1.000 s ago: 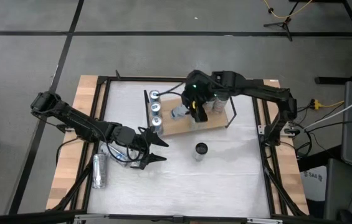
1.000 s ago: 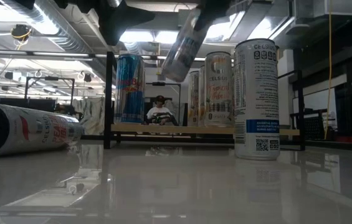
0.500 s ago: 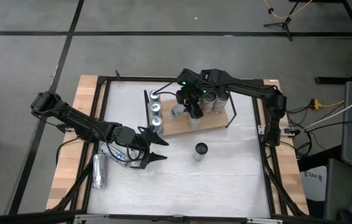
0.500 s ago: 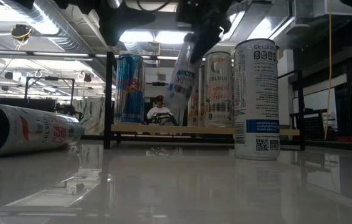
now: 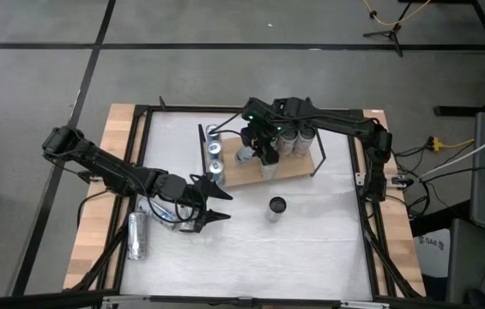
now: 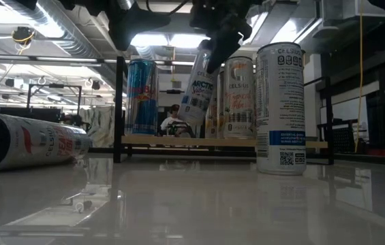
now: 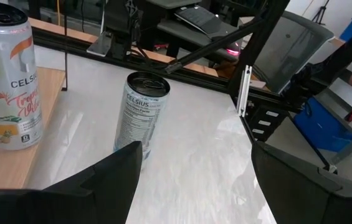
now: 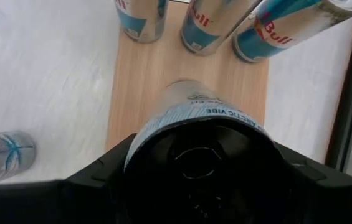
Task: Place canned beverage on shelf
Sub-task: Put the white-blue soda can on the shelf
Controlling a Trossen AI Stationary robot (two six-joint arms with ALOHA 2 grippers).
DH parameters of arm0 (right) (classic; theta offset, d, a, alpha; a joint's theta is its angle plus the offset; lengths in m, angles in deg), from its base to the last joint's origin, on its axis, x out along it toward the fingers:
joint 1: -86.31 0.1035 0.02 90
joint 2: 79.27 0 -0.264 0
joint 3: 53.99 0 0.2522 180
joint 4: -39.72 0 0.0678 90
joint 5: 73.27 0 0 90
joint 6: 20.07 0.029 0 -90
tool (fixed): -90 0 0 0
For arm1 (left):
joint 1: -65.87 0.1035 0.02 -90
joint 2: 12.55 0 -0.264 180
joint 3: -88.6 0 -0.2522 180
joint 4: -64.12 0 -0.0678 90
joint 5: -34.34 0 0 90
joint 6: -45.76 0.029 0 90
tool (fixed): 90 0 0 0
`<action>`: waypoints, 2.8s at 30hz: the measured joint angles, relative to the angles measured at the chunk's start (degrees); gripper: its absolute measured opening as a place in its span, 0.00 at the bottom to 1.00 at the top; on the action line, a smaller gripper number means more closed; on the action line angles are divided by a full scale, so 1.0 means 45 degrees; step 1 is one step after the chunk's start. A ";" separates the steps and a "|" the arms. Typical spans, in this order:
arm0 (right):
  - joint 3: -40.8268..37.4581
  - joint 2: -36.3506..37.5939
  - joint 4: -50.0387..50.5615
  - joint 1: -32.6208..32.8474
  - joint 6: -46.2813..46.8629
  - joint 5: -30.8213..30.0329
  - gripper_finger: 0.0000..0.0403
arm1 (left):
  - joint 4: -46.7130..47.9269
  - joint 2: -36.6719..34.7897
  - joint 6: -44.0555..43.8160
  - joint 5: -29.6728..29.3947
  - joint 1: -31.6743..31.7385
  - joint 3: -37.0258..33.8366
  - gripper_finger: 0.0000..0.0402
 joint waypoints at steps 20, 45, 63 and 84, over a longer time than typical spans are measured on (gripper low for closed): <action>0.0000 -0.0659 -0.0377 0.0005 0.0010 0.0519 0.62 | 0.0010 0.0000 -0.0019 0.0005 0.0000 0.0000 0.74; 0.0015 -0.0940 -0.0612 0.0000 -0.0005 0.0519 0.71 | 0.0010 0.0000 -0.0015 0.0010 -0.0005 0.0000 0.74; 0.0015 -0.0940 -0.0600 0.0000 0.0000 0.0499 0.71 | 0.0015 0.0000 -0.0010 0.0010 0.0000 0.0000 0.74; 0.0015 -0.0945 -0.0600 0.0000 0.0015 0.0494 0.71 | 0.0015 0.0000 -0.0019 0.0010 0.0000 0.0000 0.74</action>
